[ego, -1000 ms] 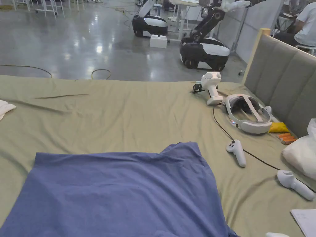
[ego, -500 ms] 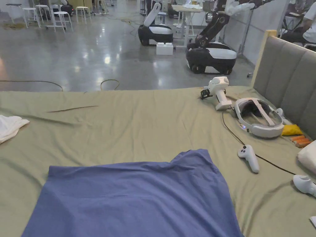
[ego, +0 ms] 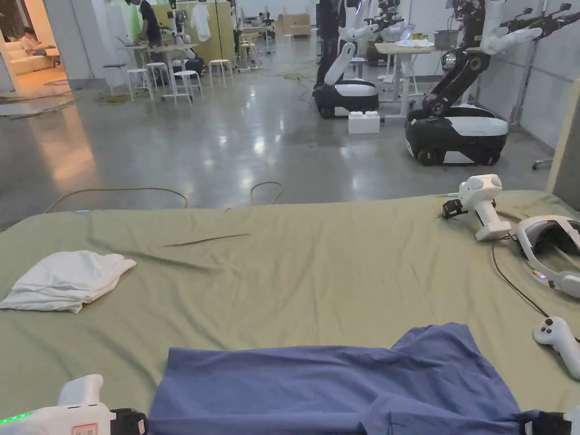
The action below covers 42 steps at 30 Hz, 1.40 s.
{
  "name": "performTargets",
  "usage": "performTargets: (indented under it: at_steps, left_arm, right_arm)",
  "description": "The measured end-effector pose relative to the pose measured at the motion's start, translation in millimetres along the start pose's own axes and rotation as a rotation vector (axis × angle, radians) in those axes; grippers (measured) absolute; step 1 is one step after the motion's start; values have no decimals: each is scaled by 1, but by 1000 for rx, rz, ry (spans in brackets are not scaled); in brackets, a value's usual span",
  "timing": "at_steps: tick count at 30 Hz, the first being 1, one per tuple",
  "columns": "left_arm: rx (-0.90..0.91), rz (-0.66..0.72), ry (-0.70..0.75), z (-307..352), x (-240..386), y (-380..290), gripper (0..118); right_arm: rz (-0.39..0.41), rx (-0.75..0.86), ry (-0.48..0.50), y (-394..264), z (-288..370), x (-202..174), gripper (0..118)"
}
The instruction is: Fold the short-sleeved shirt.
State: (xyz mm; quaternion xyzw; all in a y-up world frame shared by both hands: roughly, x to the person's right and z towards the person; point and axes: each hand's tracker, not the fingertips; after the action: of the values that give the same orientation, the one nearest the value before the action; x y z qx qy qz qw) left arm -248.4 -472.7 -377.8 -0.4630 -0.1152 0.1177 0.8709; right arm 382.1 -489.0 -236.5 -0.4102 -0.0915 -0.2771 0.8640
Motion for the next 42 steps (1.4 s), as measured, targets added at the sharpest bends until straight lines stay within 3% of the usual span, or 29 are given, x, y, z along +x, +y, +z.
performTargets:
  at_steps: [2,3,4,5,6,7,8,12,15,18,22,24,26,27,28,29,30,33,42]
  left_arm:
    - [2,10,2,-19,0,9,10]
    - [3,12,6,-28,3,11,10]
    - [-1,17,22,-34,3,12,13]
    - [-20,23,41,-40,3,13,28]
    - [-23,25,40,-42,1,12,67]
    - [-27,26,38,-38,4,9,89]
    - [-8,26,28,-31,5,5,94]
    - [277,67,-136,68,19,-15,94]
    - [504,-52,-149,151,38,-44,94]
    - [694,-221,-79,239,68,-88,93]
    - [882,-310,17,310,99,-139,93]
    - [917,-357,111,326,113,-155,91]
    - [953,-423,204,339,126,-170,85]
    - [958,-446,199,342,130,-171,73]
    - [966,-459,191,347,135,-178,58]
    - [976,-453,188,352,140,-182,35]
    - [977,-445,189,356,144,-185,10]
    - [991,-421,145,365,147,-186,0]
    - [985,-383,115,364,143,-174,0]
  right_arm:
    - [-50,-42,-17,7,-20,1,8]
    - [-65,-40,-35,8,-27,2,24]
    - [-70,-38,-67,7,-30,2,50]
    - [-73,-41,-77,6,-32,3,72]
    - [-76,-45,-62,4,-32,7,71]
    - [-79,-33,-52,1,-25,8,71]
    - [-79,-23,-36,-2,-18,10,71]
    - [-19,80,115,-18,54,0,71]
    - [87,248,212,-43,128,-25,71]
    - [224,448,209,-80,203,-54,71]
    - [347,673,179,-124,264,-83,71]
    - [419,736,134,-139,281,-97,69]
    - [482,776,100,-149,293,-112,59]
    - [508,782,105,-153,297,-117,46]
    - [530,790,99,-157,302,-124,25]
    - [536,796,101,-160,304,-129,9]
    - [556,806,115,-161,307,-132,7]
    - [586,831,122,-169,314,-141,0]
    - [588,870,130,-163,318,-142,0]
